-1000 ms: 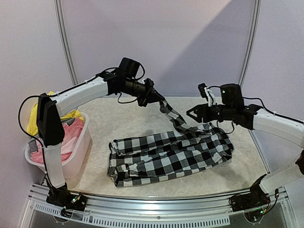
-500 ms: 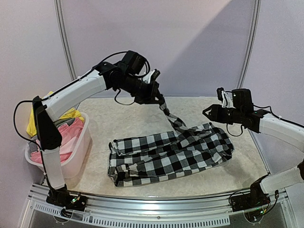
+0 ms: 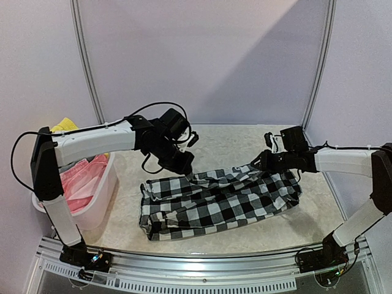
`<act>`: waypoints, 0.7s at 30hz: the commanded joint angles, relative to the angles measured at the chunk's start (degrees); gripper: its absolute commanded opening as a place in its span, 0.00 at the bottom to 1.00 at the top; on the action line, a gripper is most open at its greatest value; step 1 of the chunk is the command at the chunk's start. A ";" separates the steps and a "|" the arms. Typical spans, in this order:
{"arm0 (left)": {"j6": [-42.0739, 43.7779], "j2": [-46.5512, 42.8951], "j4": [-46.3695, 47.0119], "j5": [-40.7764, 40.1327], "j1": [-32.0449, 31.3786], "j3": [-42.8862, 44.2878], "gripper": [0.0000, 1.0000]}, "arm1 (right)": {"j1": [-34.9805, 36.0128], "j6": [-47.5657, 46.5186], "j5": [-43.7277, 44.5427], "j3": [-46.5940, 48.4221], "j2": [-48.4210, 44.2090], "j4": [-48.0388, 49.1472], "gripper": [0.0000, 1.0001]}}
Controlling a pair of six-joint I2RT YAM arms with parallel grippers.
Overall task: Fold and stack the mixed laundry pile
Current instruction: Adjust the rectangle-folded shirt at the center of the board.
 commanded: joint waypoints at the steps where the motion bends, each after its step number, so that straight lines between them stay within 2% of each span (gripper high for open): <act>1: 0.06 -1.76 2.20 -10.67 -2.48 -2.72 0.00 | 0.79 -1.47 -1.53 -1.67 2.73 -2.30 0.24; 7: -0.69 -3.03 4.63 -12.98 -3.39 -8.50 0.00 | 0.82 -2.48 -0.05 -5.82 4.44 1.06 0.19; 13: 0.59 -1.35 8.70 -13.25 -5.87 -11.82 0.00 | 0.63 -3.46 -0.17 -5.67 12.13 3.31 0.16; 17: 2.14 -3.50 10.07 -19.34 -8.25 -11.95 0.00 | 0.66 -3.80 -0.84 -3.15 14.42 2.46 0.15; 21: 5.24 -9.88 16.46 -26.86 -9.53 -17.41 0.00 | 0.67 -4.92 -1.24 -0.64 13.11 -0.97 0.15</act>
